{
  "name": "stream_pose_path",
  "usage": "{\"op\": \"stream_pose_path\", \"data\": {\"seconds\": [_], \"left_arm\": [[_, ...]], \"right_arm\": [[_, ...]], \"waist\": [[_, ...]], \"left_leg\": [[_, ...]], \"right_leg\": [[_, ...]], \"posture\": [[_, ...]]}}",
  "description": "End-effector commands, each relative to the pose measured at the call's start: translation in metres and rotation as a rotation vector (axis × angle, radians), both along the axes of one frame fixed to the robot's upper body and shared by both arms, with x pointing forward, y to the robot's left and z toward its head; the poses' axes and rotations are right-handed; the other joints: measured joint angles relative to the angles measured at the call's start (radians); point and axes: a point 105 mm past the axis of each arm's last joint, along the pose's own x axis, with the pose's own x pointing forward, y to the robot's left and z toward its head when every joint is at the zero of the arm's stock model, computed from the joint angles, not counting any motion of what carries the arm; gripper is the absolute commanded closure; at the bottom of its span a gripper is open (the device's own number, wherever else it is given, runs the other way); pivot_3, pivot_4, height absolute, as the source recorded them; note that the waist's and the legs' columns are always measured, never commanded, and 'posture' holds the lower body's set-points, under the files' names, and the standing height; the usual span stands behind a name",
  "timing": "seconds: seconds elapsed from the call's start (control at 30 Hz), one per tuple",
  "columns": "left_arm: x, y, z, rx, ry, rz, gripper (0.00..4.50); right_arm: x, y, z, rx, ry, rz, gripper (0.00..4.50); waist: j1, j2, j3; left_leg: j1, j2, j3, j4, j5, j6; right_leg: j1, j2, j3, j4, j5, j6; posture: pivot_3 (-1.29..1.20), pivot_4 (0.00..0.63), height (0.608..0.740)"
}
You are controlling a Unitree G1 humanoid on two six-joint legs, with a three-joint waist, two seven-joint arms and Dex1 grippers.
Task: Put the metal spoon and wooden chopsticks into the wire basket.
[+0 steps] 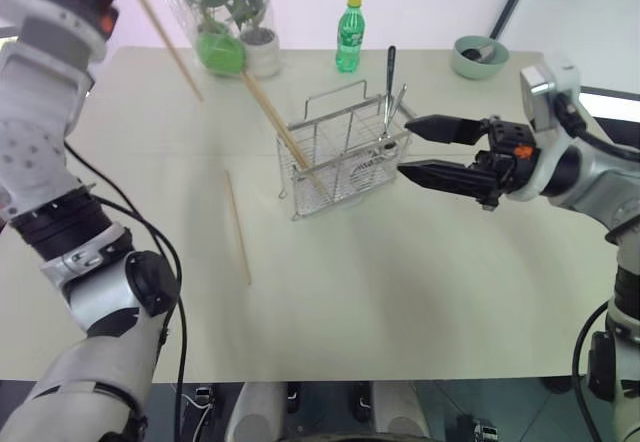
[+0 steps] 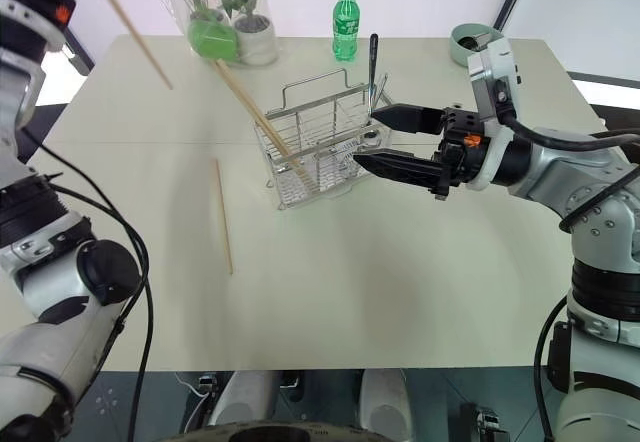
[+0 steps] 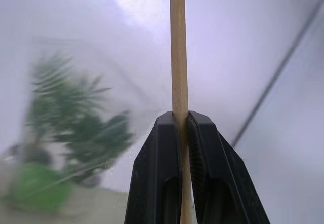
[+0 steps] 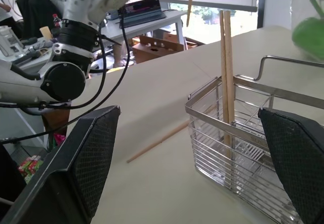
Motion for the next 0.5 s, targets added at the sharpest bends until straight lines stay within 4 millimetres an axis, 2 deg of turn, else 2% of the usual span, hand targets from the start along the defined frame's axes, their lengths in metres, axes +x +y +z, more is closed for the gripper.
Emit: {"op": "stream_pose_path", "data": {"seconds": [0.03, 0.17, 0.33, 0.5], "left_arm": [[-0.021, -0.045, 0.02, 0.085, -0.095, -0.13, 4.47], [-0.018, -0.082, 0.015, 0.152, -0.109, -0.174, 4.47], [-0.002, -0.111, -0.013, 0.246, -0.088, -0.151, 4.47], [0.012, -0.126, -0.042, 0.318, -0.083, -0.094, 4.47]], "right_arm": [[-0.002, -0.005, 0.01, 0.024, -0.055, -0.024, 0.0], [-0.001, -0.006, 0.01, 0.039, -0.057, -0.045, 0.0], [-0.001, -0.008, 0.012, 0.05, -0.062, -0.073, 0.0], [-0.001, -0.012, 0.013, 0.061, -0.062, -0.104, 0.0]], "waist": [[0.0, 0.0, 0.0], [0.0, 0.0, 0.0], [-0.001, 0.0, 0.0], [0.0, 0.0, 0.0]], "left_leg": [[0.0, 0.0, 0.0, 0.0, 0.0, 0.0], [0.001, 0.0, 0.0, 0.0, 0.002, 0.003], [0.001, 0.0, 0.001, 0.0, 0.002, 0.003], [0.001, 0.0, 0.001, 0.001, 0.002, 0.004]], "right_leg": [[0.0, 0.0, 0.0, 0.0, 0.0, 0.0], [0.001, 0.001, 0.0, 0.001, 0.0, 0.0], [0.001, 0.002, 0.0, 0.001, 0.0, 0.0], [0.001, 0.001, 0.0, 0.001, 0.0, 0.0]], "posture": [[0.0, 0.15, 0.684], [0.0, 0.15, 0.684], [0.0, 0.15, 0.684], [0.0, 0.15, 0.684]]}}
